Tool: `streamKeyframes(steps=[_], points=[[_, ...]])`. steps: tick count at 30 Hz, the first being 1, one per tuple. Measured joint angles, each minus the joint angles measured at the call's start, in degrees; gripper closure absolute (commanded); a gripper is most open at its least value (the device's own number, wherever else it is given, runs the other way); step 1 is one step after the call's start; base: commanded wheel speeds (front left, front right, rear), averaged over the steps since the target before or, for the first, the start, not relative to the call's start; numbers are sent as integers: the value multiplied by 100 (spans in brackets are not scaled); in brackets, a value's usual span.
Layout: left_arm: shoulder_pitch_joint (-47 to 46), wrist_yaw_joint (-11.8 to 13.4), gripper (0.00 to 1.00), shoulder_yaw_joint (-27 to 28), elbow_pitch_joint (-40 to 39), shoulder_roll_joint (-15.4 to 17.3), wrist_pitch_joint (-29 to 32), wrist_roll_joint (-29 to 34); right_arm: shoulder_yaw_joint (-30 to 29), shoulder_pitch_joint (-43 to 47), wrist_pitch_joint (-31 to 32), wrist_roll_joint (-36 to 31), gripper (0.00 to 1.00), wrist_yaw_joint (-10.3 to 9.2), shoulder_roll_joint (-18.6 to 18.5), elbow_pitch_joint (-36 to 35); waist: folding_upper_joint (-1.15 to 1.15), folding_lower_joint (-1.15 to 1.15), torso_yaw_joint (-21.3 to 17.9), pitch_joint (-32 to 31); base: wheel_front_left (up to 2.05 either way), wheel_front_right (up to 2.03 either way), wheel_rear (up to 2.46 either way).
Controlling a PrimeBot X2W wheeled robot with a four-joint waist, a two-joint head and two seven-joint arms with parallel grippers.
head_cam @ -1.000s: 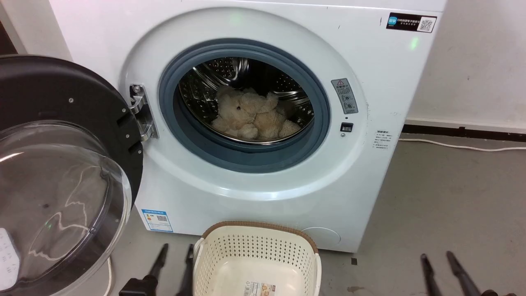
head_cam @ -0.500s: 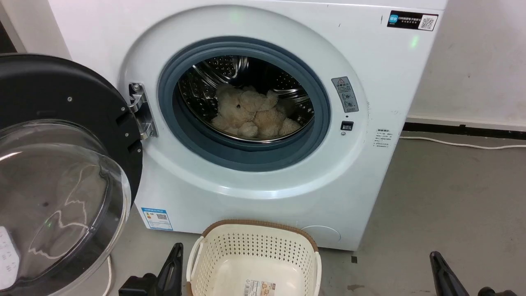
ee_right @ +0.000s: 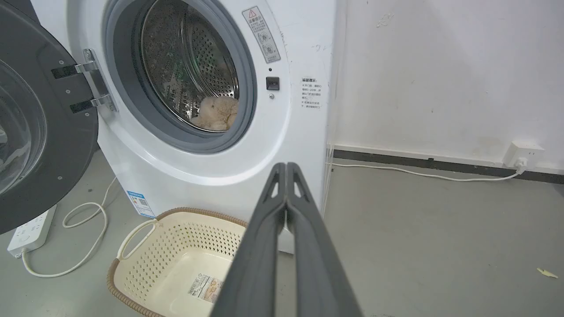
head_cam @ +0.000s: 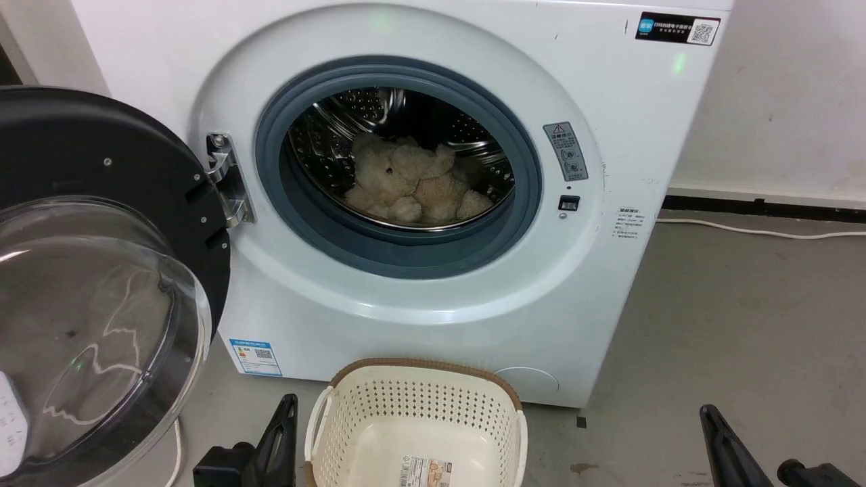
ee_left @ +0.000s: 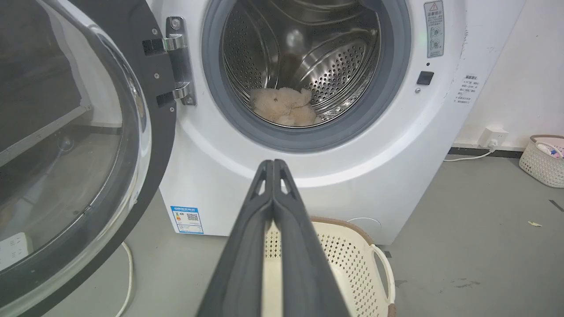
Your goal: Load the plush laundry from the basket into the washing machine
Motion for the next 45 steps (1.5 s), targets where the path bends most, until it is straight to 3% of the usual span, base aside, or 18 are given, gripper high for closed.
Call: streamKeyframes(steps=[45], points=[[-204,-43,100,326,-286,-148,515,399,169,-455,519,-196,100,0,0,-16,0,0,-117,179,0,0,0]])
